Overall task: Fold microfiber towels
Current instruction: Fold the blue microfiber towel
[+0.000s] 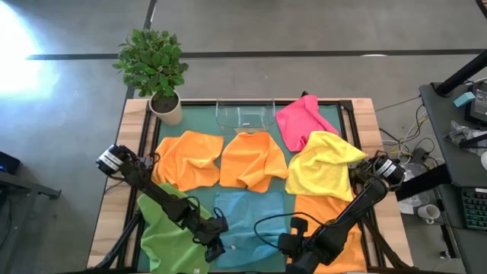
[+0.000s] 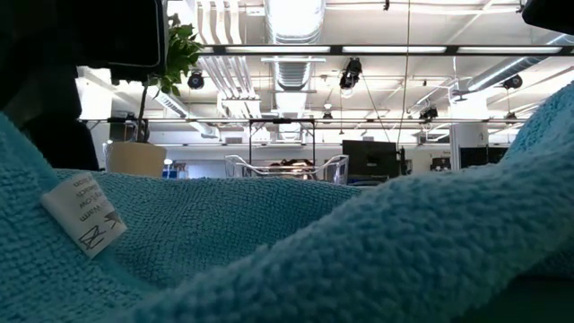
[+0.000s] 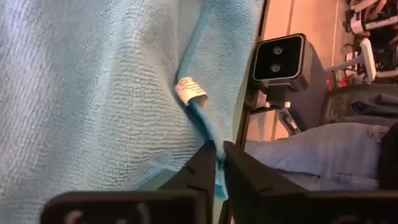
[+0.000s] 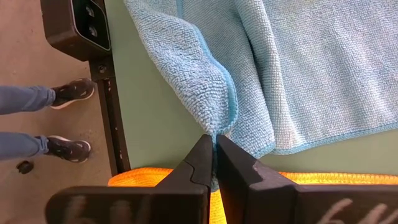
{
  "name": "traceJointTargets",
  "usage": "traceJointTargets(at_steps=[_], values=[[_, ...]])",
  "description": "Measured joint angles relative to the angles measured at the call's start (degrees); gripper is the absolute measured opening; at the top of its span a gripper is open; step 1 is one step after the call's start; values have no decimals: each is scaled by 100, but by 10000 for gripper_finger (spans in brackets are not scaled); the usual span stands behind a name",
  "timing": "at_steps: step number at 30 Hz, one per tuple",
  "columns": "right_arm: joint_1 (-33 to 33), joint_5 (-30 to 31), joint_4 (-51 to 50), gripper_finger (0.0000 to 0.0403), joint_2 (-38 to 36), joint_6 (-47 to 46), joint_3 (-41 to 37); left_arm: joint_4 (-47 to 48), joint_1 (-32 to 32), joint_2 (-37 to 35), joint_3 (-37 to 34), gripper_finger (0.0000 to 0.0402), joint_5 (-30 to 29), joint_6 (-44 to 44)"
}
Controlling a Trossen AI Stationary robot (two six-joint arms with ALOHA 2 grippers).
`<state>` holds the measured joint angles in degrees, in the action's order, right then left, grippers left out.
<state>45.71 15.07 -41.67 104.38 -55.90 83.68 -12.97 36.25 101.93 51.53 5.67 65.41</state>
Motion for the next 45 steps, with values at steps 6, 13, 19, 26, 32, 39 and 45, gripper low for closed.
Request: traceJointTargets(at_steps=[6,13,19,26,32,39,45], values=[[1,0,-2,9,0,-2,0,-3,15,-6,82,3,2,-155],[35,-144,-7,9,0,64,13,53,50,-306,107,1,28,-801],[98,-200,-6,9,-9,76,28,472,57,-832,105,0,-20,-1484],[144,-197,-3,9,-64,-6,31,1418,59,-1603,98,0,-524,-1761],[153,-148,0,9,-170,-44,35,1986,59,-2237,94,0,-1087,-1982],[151,148,17,9,-269,-61,37,2443,59,-2651,94,0,-1521,-2138],[37,146,23,9,-212,-152,37,2465,59,-2482,61,0,-1558,-2138]])
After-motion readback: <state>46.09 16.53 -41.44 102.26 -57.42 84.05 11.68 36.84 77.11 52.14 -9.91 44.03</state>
